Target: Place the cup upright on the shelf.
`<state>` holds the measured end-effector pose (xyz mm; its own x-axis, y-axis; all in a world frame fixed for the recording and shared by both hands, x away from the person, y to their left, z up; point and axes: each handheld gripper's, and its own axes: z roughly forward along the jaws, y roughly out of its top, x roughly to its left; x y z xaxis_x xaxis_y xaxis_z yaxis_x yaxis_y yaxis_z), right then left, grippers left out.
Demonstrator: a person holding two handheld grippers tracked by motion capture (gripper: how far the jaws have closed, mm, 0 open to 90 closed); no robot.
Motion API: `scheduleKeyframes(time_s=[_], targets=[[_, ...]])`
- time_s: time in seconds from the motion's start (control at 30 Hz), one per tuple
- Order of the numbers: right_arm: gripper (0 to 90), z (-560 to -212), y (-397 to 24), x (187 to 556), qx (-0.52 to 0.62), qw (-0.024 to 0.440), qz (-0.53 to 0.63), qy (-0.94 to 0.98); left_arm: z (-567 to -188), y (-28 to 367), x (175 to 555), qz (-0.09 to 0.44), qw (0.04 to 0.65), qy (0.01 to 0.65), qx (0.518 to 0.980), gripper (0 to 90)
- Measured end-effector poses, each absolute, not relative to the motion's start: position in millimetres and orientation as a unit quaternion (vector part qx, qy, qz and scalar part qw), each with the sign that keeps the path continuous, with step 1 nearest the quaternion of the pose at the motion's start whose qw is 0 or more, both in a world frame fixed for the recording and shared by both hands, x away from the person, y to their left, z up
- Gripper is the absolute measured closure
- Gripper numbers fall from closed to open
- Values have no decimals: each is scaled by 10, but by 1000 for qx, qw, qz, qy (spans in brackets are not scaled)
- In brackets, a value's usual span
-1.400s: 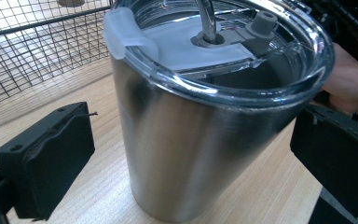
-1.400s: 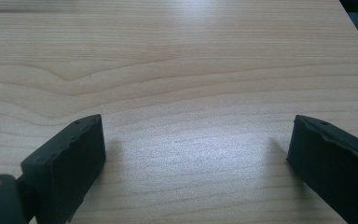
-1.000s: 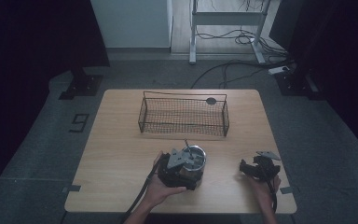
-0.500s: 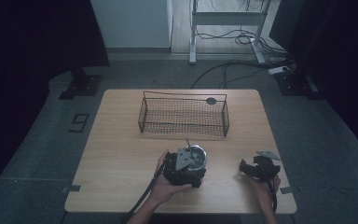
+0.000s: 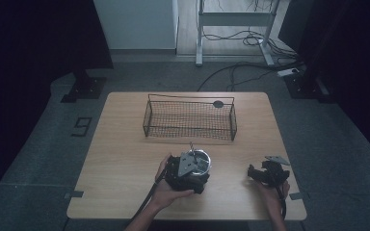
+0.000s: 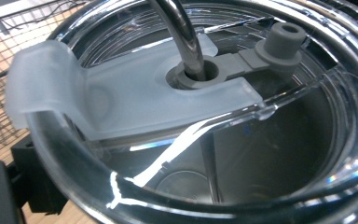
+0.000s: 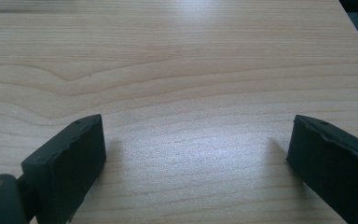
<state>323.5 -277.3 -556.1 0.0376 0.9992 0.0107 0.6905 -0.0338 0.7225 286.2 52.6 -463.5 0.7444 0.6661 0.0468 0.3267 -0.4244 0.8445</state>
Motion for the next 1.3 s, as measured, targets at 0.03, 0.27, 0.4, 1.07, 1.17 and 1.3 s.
scheduleKeyframes(time_s=[0.03,0.27,0.4,1.07,1.17,1.3], targets=[[40,-5561,-2772,3234,664,280,276,636,-4621,547,2870,188,446,304,821,41],[40,-5561,-2772,3234,664,280,276,636,-4515,638,2917,187,454,316,811,42],[40,-5561,-2772,3234,664,280,276,636,-4442,677,2964,189,457,324,806,42],[40,-5562,-2773,3235,664,280,277,636,-4148,804,3227,195,472,351,785,42],[40,-5562,-2773,3236,664,280,276,636,-4134,815,3259,194,472,355,783,42],[40,-5562,-2772,3236,664,280,277,636,-4125,818,3292,194,471,361,781,42]])
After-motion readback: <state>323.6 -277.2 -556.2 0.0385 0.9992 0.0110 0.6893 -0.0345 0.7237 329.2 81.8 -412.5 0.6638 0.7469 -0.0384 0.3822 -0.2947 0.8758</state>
